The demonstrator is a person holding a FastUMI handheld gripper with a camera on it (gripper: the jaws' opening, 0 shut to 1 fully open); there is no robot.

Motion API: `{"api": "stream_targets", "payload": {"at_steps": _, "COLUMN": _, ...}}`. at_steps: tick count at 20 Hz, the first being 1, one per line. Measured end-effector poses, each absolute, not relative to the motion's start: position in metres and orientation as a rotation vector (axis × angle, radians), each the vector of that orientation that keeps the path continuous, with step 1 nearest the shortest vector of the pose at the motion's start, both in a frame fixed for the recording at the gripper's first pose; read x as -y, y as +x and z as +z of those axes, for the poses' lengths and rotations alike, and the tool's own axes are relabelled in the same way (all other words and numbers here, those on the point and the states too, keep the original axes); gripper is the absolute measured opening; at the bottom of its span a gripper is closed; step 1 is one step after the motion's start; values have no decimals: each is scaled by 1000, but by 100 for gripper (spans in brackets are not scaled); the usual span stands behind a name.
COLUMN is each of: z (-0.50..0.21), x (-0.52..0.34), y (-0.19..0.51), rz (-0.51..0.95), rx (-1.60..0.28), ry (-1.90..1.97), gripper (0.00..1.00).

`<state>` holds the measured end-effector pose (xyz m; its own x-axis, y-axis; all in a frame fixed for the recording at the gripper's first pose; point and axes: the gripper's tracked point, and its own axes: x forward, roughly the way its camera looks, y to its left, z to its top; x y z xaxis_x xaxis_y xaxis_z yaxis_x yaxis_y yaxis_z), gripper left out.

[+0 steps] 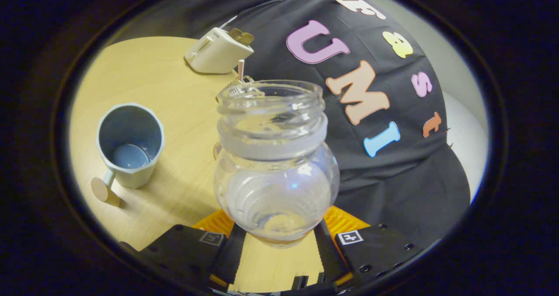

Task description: Take the bottle from table, then pour the juice into the cup, finally place the bottle on the coaster

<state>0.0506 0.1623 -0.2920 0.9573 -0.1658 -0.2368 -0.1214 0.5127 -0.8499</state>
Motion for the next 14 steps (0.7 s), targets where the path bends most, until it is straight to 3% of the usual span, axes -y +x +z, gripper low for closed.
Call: {"api": "stream_targets", "payload": {"at_steps": 14, "z": -306, "x": -176, "y": 60, "rz": -15, "rx": -228, "ry": -1347, "gripper": 79}}
